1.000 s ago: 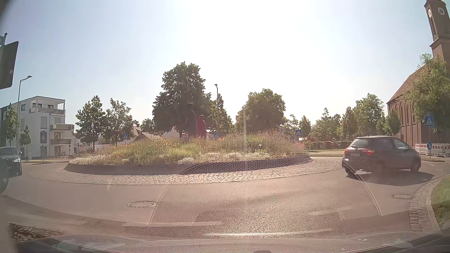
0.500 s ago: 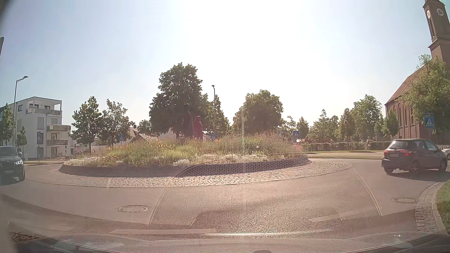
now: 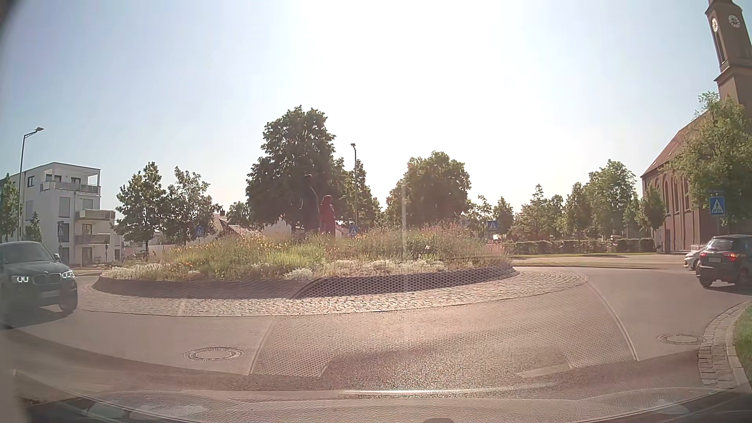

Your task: Follow the waypoints while adhering to traffic rules and regulations

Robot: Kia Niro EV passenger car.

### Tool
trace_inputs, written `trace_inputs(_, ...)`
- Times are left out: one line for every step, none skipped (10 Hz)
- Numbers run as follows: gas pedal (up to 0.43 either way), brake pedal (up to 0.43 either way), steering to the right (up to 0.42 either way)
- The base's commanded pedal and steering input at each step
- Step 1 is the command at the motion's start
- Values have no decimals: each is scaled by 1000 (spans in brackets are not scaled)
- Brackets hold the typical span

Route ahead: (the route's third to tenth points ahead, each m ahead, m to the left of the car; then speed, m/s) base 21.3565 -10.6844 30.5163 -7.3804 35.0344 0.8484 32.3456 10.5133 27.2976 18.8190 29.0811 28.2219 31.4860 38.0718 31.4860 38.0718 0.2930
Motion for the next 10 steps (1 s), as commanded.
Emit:
trace_inputs(0,85,133)
trace_inputs(0,61,133)
trace_inputs(0,30,134)
trace_inputs(0,12,135)
trace_inputs(0,12,136)
trace_inputs(0,12,138)
trace_inputs(79,18,140)
trace_inputs(150,12,143)
trace_inputs(150,12,145)
trace_inputs(169,12,151)
